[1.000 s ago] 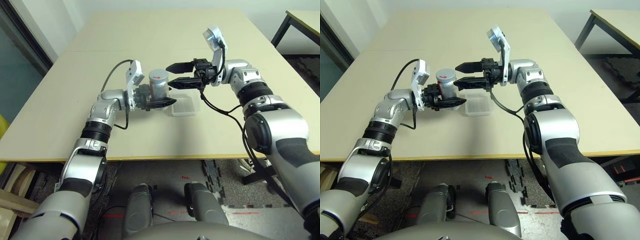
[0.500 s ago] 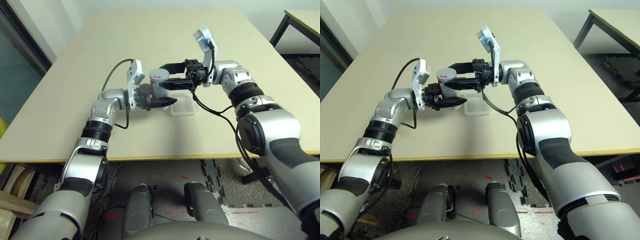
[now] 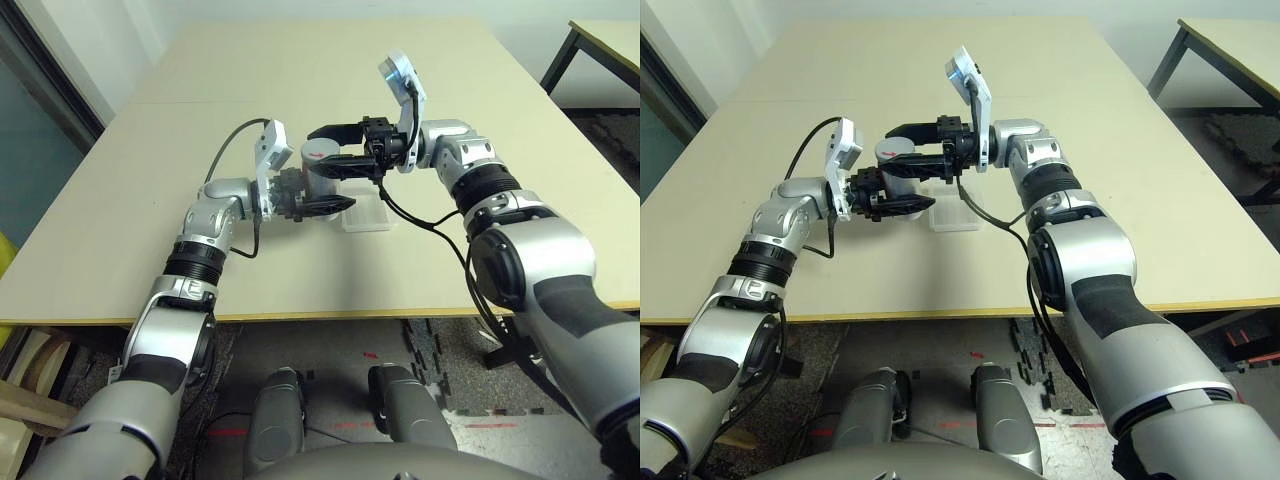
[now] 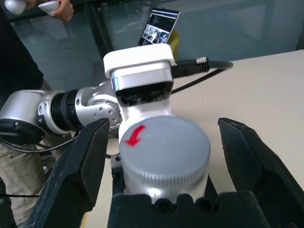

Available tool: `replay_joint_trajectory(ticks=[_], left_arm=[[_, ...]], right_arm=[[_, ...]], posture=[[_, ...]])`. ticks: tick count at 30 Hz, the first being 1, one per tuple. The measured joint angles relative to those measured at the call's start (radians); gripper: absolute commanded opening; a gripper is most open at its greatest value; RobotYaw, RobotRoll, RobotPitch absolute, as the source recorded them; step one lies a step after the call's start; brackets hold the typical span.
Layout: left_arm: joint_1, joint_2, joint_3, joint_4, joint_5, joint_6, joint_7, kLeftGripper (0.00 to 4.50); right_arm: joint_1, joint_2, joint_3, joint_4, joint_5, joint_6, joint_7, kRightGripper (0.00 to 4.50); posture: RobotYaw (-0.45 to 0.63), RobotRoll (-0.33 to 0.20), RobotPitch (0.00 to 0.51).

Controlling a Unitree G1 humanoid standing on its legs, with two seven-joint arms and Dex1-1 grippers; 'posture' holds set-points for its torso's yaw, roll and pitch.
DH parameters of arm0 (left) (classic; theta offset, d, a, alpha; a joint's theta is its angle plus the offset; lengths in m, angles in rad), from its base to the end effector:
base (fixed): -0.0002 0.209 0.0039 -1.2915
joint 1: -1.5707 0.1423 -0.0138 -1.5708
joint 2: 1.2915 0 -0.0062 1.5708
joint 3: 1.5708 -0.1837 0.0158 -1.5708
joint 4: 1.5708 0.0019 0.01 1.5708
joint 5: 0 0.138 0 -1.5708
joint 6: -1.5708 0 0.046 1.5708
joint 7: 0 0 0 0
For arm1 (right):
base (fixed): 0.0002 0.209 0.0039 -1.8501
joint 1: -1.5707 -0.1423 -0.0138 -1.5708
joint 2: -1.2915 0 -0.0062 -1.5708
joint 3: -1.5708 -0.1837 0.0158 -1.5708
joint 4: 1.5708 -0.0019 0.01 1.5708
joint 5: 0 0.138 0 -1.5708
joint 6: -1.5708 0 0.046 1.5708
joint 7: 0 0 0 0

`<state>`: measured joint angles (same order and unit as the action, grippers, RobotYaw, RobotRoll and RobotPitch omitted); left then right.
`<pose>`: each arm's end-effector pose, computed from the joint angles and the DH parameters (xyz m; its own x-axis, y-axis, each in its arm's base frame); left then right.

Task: Pour the medicine from the bottle into the box.

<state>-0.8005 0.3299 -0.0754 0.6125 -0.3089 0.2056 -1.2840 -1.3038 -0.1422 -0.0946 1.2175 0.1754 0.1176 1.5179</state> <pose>0.3396 0.1760 0.1441 0.2128 -0.9744 -0.0721 0.9766 0.2146 -0.0173 0.3813 -0.1119 0.2034 -0.0649 0.9977 0.0215 -0.9958 -0.0662 0.0627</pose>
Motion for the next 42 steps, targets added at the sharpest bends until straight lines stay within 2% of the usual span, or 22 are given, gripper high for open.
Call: replay_joint_trajectory(ticks=[30,42], left_arm=[[0.000,0.001,-0.002,-0.002,0.000,0.011,0.005,2.83],[-0.001,0.001,-0.002,0.002,0.000,0.008,0.001,2.83]], right_arm=[[0.006,-0.045,0.000,0.011,-0.013,-0.029,-0.028,4.50],[0.009,-0.060,-0.007,0.011,0.002,0.030,0.036,4.50]], posture=[[-0.11,0.000,0.062],[-0.12,0.000,0.061]])
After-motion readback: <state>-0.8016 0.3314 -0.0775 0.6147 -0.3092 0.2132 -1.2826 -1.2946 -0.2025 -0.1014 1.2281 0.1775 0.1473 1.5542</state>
